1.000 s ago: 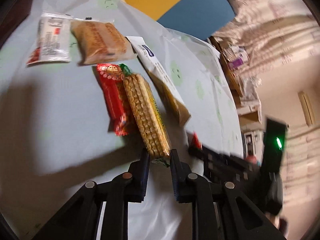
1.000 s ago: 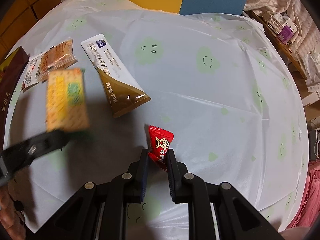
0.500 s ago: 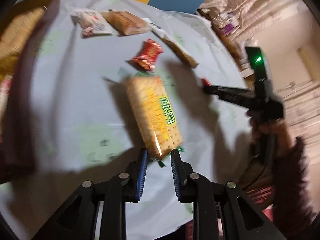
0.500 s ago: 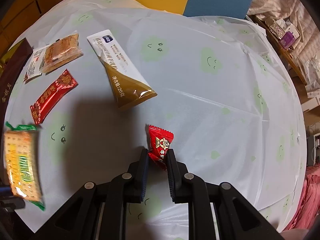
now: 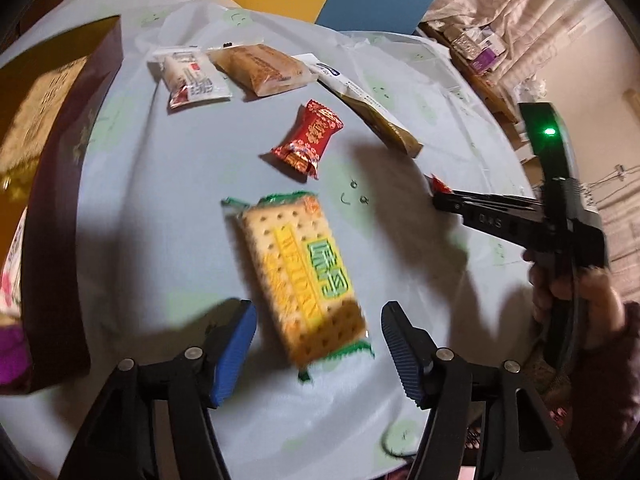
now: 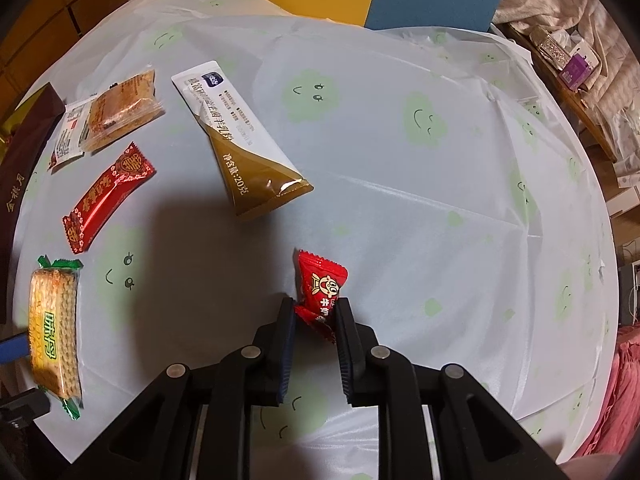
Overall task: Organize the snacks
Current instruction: 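Carry the red candy over the gold tin and open the right tool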
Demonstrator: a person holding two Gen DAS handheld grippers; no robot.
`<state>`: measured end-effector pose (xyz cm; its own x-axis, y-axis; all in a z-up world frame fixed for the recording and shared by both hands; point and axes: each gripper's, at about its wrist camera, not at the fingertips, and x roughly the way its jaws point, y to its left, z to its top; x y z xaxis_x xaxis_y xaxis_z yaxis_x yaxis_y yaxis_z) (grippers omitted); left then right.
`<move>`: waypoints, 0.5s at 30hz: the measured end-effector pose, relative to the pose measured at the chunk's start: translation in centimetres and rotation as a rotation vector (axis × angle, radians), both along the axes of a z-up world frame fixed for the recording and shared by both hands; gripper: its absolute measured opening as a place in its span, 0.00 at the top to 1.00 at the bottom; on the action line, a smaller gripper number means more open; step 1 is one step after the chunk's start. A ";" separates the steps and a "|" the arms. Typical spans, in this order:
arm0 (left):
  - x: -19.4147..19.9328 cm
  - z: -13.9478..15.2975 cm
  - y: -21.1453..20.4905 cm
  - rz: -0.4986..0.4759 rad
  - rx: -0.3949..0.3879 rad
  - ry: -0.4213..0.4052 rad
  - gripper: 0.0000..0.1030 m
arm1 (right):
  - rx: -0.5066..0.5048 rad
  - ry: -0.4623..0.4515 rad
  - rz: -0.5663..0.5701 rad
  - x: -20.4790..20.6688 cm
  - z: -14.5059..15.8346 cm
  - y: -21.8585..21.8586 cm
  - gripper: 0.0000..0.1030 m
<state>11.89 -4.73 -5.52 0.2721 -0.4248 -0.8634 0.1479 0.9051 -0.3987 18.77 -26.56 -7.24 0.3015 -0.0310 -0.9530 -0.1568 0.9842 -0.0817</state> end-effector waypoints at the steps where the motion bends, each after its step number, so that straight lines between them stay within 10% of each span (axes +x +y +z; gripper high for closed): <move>1: 0.3 0.0 -0.4 -0.001 0.024 -0.015 0.36 | 0.000 -0.001 0.001 0.0 0.0 0.0 0.81; 7: 0.4 -0.2 -2.6 -0.044 0.182 -0.137 0.48 | -0.005 -0.008 0.011 -0.2 -0.1 0.1 0.81; 15: -4.2 -0.6 -0.7 -0.125 0.187 -0.297 0.49 | 0.115 -0.024 0.058 -0.8 1.0 0.7 0.83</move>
<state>7.68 -5.47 -6.08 0.4784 -0.3126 -0.8206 0.3461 0.9260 -0.1510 17.97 -25.89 -6.28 0.3222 0.0968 -0.9417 -0.2136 0.9765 0.0273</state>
